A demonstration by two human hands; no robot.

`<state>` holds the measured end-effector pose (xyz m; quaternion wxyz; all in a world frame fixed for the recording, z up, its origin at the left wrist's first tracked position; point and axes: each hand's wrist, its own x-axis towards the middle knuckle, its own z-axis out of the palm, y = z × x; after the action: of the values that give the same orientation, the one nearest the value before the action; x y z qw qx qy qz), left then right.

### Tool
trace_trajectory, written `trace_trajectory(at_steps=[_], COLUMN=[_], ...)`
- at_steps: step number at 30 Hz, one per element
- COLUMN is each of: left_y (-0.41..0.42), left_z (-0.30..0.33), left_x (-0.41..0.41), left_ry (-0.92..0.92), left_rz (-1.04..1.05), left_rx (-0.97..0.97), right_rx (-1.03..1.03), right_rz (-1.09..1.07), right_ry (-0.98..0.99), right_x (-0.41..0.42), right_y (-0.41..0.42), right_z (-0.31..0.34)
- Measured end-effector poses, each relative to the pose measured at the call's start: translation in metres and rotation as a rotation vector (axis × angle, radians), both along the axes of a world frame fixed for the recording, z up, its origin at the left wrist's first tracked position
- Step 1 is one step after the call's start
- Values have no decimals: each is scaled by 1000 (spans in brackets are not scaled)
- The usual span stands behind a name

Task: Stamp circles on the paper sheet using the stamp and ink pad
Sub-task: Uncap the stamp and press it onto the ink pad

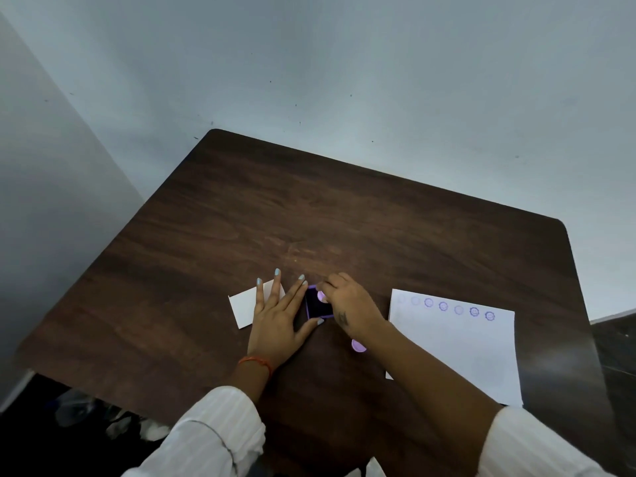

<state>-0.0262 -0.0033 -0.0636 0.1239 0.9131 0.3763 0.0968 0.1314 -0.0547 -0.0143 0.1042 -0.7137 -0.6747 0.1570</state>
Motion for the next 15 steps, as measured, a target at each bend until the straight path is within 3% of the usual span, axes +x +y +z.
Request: trace_trajectory(at_steps=[5,11,15], left_y=[0,0,1], left_z=[-1,-2,-2], left_x=[1,2,2], left_ry=[-8,-7,-5], left_rz=[3,0,-2], left_rx=[-6,2,-1], right_rx=[-31,-3,23], right_rz=[60,-212,-2], right_ry=[-75,20,-11], right_x=[3,-19,-5], right_y=[3,6,6], right_z=[0,-4,-3])
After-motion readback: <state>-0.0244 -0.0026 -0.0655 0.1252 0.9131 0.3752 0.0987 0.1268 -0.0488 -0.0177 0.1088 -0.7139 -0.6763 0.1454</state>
